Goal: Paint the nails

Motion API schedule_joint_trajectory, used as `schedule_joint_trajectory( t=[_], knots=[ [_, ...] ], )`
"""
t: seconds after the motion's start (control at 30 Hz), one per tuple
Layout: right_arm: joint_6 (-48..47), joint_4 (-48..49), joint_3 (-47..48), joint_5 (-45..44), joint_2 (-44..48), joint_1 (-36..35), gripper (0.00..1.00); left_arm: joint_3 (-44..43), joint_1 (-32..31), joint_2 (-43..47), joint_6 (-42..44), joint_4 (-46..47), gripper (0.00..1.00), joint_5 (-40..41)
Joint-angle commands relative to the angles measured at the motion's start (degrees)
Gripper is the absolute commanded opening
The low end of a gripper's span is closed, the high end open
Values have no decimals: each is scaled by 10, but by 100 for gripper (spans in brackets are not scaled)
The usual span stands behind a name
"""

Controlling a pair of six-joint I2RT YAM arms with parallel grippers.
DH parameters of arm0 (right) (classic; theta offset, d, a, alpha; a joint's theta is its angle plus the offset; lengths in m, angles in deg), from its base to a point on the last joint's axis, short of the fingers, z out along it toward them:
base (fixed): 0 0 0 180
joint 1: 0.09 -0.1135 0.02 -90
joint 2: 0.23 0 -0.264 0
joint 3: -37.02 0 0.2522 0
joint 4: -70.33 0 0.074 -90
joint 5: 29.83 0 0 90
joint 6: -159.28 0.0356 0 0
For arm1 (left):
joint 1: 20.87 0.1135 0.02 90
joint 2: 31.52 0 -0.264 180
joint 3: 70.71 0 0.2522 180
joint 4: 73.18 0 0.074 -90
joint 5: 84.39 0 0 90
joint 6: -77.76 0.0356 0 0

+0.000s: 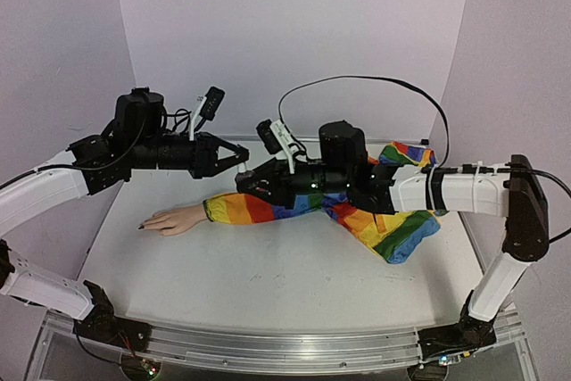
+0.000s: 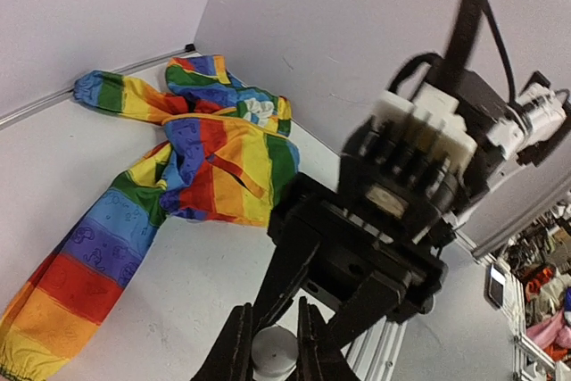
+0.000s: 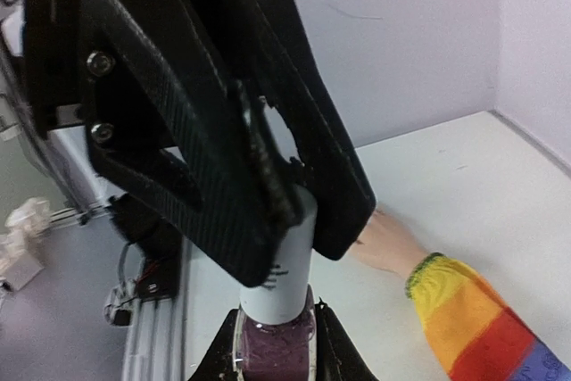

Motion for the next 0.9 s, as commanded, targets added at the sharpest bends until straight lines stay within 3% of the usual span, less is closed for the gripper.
schedule_joint_trajectory(
  t=[0.0,0.07,0.17,0.47,0.5,0.57,0.63,0.7,0.87],
  knots=[
    [54,164,57,315,24,35,0,22,-15,-7,71,-1,3,-220],
    [91,221,64,428,23,36,0,21,-15,-9,83,2,0,-269],
    [138,275,57,466,26,35,0,19,-15,-11,88,13,0,-323],
    [145,314,-10,354,55,43,0,21,-15,0,71,43,4,-290],
    [147,314,-16,347,55,49,0,21,-15,8,65,43,10,-267],
    [126,292,-27,323,59,55,0,23,-13,28,53,43,33,-219],
    [50,183,-35,278,72,56,0,28,-10,49,45,41,62,-171],
    [20,131,-41,222,74,56,0,34,-5,67,34,38,78,-122],
    [-6,85,-50,92,79,49,0,36,-1,87,-23,32,91,-37]
  ],
)
